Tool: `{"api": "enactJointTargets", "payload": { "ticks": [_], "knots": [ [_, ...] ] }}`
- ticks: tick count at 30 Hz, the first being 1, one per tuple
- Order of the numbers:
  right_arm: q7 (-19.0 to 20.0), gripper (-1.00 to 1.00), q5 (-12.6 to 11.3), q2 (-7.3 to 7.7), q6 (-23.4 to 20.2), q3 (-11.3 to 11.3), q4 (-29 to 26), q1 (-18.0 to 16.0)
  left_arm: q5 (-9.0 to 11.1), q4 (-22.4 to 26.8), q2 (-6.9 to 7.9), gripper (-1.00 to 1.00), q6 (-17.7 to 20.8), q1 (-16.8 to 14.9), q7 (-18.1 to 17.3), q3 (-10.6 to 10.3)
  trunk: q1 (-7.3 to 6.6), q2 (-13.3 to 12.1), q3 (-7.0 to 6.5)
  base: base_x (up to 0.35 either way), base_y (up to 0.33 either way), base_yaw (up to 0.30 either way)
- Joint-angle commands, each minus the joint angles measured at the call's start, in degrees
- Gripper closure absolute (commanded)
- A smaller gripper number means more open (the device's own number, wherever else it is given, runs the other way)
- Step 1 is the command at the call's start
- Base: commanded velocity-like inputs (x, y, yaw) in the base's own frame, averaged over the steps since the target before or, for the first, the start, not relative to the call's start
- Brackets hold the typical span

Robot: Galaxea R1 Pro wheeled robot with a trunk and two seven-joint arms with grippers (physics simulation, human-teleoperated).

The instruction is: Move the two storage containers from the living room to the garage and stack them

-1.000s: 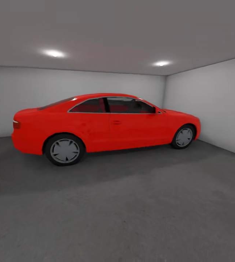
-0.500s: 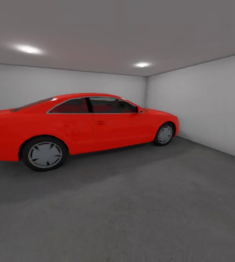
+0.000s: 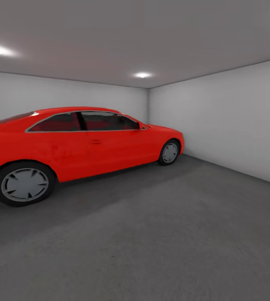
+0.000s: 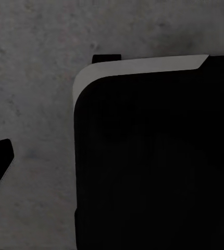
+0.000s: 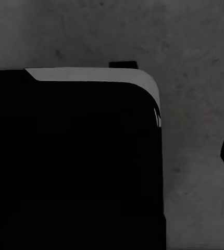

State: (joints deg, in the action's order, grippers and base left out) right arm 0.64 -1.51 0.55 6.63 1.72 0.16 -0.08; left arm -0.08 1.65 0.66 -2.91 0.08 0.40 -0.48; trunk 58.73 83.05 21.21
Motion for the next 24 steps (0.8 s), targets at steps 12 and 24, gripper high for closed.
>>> {"api": "enactJointTargets", "payload": {
  "ticks": [12,24],
  "knots": [
    [-0.7,-1.00,-0.4,-0.11,0.2,0.2,0.1,0.0,0.0,0.0,0.02,-1.00,-0.1,0.0,0.0,-0.1,0.00,0.0,0.04,0.000,0.000,-0.300],
    [-0.7,-1.00,-0.4,-0.03,0.3,0.3,0.1,0.0,0.0,0.0,0.00,-1.00,-0.1,0.0,0.0,-0.1,0.00,0.0,0.04,0.000,0.000,-0.300]
  ]
}}
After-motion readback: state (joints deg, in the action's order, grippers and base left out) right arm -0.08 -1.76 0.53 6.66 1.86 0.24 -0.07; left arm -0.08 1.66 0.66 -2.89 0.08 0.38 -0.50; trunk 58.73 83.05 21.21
